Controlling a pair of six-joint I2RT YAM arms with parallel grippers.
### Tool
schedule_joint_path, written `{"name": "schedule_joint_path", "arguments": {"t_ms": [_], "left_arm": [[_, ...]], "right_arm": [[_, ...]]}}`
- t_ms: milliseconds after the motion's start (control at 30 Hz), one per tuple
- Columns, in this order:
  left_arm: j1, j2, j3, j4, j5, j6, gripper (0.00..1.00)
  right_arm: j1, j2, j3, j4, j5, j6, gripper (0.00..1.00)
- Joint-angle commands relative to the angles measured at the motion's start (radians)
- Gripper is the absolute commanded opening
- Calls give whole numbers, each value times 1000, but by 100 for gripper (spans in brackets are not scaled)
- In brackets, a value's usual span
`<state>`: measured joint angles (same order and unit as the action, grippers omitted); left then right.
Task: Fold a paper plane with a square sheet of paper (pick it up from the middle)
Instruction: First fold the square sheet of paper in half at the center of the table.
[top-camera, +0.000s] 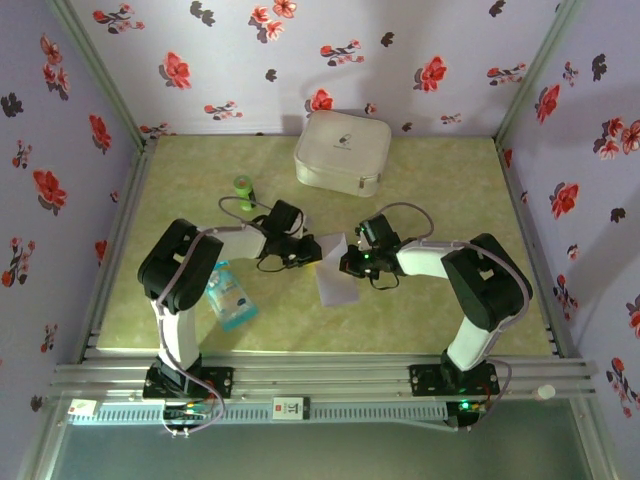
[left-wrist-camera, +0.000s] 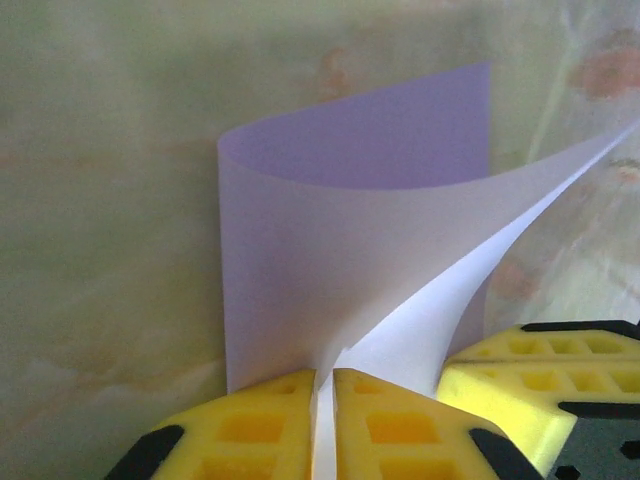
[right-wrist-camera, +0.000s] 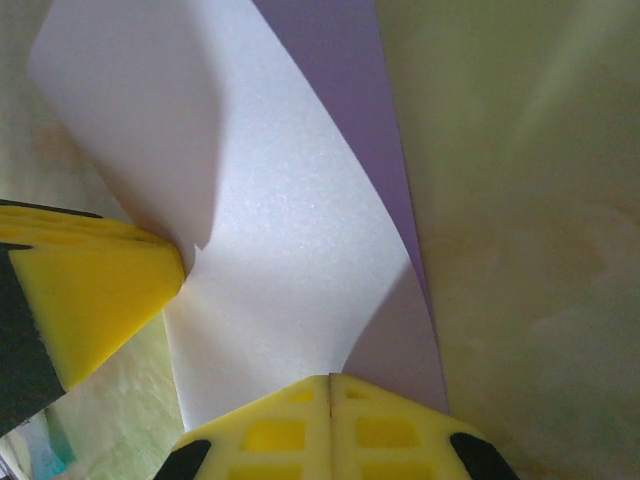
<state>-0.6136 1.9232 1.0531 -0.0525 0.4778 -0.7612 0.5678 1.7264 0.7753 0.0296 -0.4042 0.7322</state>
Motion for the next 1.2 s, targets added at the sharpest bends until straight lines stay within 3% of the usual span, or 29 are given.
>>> {"name": "schedule_joint_path", "arguments": {"t_ms": [0,533,833,1167], "left_arm": [[23,-1,54,-84,-22,49,13],[40,103,84,-135,-71,55,11],[39,52,174,-171,-39,59,12],[41,121,198,-152,-25,62,12]], "right_arm": [[10,64,-57,-169,74,-12,0],[10,60,-66,-174,78,-12,0],[10,54,-65,-178,79,-11,0],[10,59,-67,-172,82,-10,0]]}}
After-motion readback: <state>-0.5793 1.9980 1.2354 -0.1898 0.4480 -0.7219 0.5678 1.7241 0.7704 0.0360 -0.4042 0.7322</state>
